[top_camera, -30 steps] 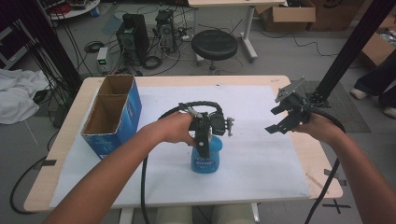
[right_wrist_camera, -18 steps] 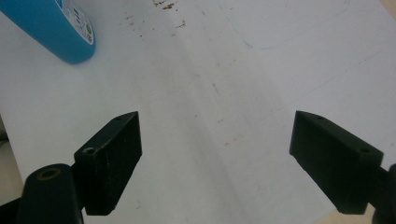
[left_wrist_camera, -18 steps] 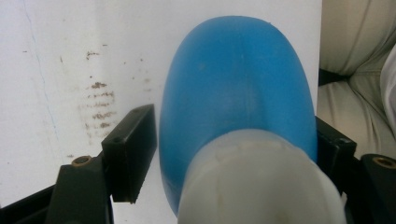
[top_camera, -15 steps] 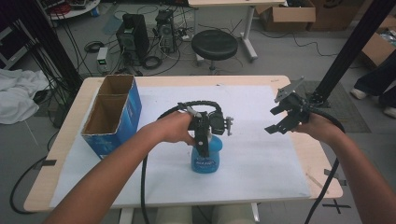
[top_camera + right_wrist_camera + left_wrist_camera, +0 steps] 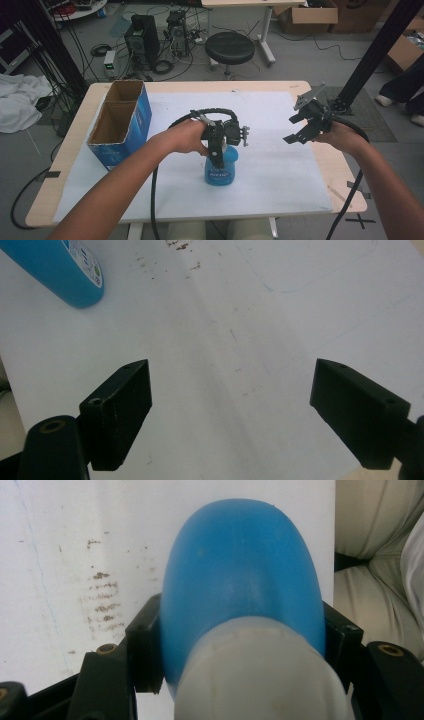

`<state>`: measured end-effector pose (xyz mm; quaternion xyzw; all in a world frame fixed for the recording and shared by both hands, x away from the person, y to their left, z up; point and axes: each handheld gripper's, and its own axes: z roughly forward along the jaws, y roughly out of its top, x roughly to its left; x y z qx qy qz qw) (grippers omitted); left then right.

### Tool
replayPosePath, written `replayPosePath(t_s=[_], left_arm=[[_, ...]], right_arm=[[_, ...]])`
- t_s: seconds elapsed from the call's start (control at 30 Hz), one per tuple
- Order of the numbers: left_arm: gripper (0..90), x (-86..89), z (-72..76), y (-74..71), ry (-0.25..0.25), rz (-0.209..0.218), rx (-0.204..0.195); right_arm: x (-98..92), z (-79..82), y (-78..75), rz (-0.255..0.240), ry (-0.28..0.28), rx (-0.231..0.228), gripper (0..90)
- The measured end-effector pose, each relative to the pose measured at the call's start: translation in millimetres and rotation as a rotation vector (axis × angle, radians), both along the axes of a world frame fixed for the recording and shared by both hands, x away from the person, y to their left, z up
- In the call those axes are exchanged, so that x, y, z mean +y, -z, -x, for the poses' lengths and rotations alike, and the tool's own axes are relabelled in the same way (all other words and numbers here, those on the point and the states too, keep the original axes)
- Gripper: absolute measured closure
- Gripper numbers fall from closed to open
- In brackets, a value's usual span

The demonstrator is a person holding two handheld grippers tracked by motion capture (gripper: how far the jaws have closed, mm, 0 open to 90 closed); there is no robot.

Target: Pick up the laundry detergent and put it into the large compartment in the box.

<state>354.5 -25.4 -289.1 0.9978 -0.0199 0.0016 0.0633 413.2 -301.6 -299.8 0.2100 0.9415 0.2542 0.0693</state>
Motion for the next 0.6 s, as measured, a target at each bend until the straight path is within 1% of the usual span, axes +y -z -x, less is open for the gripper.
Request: replayPosePath(t_s=[0.37, 0.47, 0.6], left_arm=[[37.8, 0.9, -1.1, -1.0, -0.006, 0.006, 0.005], [37.8, 2.1, -1.5, -2.8, -0.036, 0.003, 0.004], [37.8, 7.2, -1.7, -11.9, -0.075, 0.037, -0.002]], right_arm=[[0.1, -1.1, 0.1, -0.001, -0.001, 0.004, 17.0], [1.3, -1.0, -1.3, -0.002, -0.002, 0.002, 16.9], [1.7, -1.4, -1.6, -0.001, -0.006, 0.0, 16.9]])
